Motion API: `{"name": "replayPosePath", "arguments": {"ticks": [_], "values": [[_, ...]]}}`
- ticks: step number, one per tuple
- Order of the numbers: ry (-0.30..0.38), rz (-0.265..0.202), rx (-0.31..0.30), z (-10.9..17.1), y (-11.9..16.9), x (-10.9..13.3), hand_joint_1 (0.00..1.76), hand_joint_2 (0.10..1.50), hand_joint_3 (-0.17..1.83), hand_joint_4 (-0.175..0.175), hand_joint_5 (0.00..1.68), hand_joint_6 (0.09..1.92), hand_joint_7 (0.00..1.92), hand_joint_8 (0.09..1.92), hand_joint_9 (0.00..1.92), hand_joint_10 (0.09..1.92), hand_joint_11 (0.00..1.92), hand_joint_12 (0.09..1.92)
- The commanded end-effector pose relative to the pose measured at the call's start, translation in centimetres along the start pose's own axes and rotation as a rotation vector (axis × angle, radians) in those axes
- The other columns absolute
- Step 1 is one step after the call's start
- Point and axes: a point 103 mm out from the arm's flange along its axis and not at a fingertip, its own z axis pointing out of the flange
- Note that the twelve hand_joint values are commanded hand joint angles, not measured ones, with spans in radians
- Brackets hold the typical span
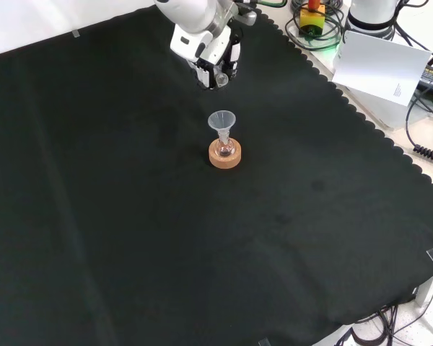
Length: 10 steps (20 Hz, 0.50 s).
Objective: Pour the water from the graduated cylinder into the round-bottom flask.
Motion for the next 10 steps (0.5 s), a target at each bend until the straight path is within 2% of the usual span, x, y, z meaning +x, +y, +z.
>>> {"name": "replayPosePath", "arguments": {"ticks": [1, 10], "values": [[-0.044, 0.023, 0.05, -0.35, 0.35, 0.15, 1.3, 1.01, -0.01, -0.175, 1.2, 0.62, 1.26, 0.59, 1.64, 0.09, 1.33, 0.68], [-0.099, 0.046, 0.094, -1.05, 0.82, 0.71, 1.3, 1.01, -0.01, -0.175, 1.21, 0.62, 1.26, 0.57, 1.65, 0.09, 1.33, 0.68]]}}
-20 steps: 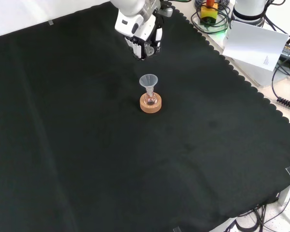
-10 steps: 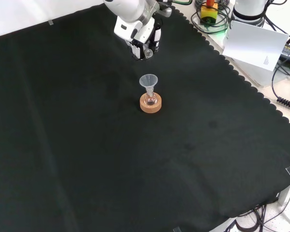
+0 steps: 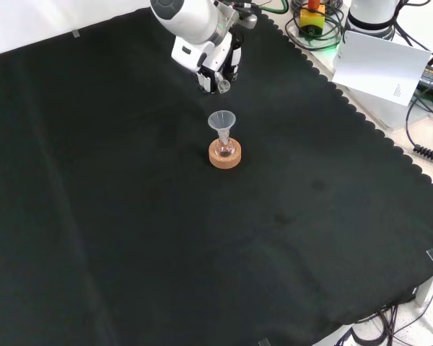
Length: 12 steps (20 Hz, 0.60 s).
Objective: Pour the water from the graduated cylinder into the round-bottom flask.
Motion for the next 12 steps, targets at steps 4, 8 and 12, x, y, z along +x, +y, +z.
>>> {"name": "replayPosePath", "arguments": {"ticks": [4, 8, 12], "values": [[-0.054, 0.039, 0.069, -0.52, 0.29, 0.07, 1.3, 1.01, -0.01, -0.175, 1.21, 0.61, 1.27, 0.57, 1.65, 0.09, 1.33, 0.68], [-0.074, 0.044, 0.108, -0.6, 0.5, 0.34, 1.3, 1.01, -0.01, -0.175, 1.21, 0.61, 1.27, 0.57, 1.65, 0.09, 1.33, 0.67], [-0.08, 0.038, 0.161, -0.67, 0.84, 0.61, 1.3, 1.01, -0.01, -0.175, 1.21, 0.61, 1.27, 0.57, 1.65, 0.09, 1.33, 0.67]]}}
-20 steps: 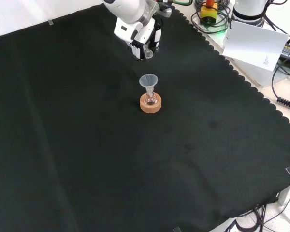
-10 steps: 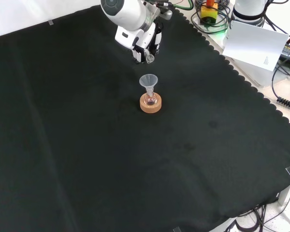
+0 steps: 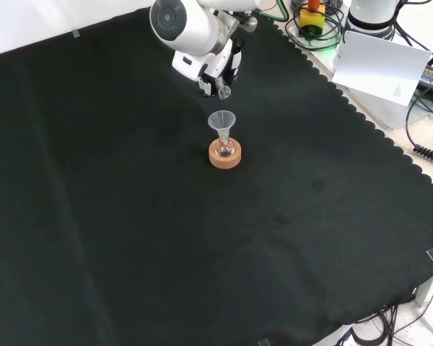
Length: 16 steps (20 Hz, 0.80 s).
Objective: Pour the water from the graduated cylinder into the round-bottom flask.
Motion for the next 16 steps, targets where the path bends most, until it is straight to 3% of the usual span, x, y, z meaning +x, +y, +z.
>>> {"name": "replayPosePath", "arguments": {"ticks": [1, 8, 16], "values": [[-0.016, 0.007, 0.091, -0.05, 0.43, 0.13, 1.3, 1.01, -0.01, -0.175, 1.21, 0.61, 1.27, 0.57, 1.65, 0.09, 1.33, 0.67], [0.009, -0.023, 0.141, -0.08, 0.9, 0.49, 1.3, 1.01, -0.01, -0.175, 1.21, 0.61, 1.27, 0.56, 1.65, 0.09, 1.33, 0.67], [0.002, -0.027, 0.187, -0.63, 0.78, 0.52, 1.3, 1.01, -0.01, -0.175, 1.21, 0.61, 1.27, 0.56, 1.65, 0.09, 1.34, 0.67]]}}
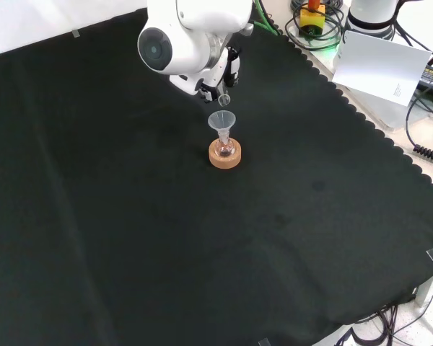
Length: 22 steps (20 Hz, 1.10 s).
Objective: Pour the water from the graduated cylinder into the round-bottom flask.
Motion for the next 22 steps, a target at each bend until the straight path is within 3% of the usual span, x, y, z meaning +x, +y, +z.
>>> {"name": "replayPosePath", "arguments": {"ticks": [1, 22], "values": [[-0.004, -0.009, 0.034, -0.2, -0.2, 0.3, 1.3, 1.01, -0.01, -0.175, 1.22, 0.61, 1.27, 0.56, 1.65, 0.09, 1.34, 0.67], [-0.048, 0.014, 0.149, -1.4, -0.4, 1.9, 1.3, 1.01, 0.0, -0.175, 1.22, 0.6, 1.27, 0.56, 1.66, 0.09, 1.34, 0.66]]}}
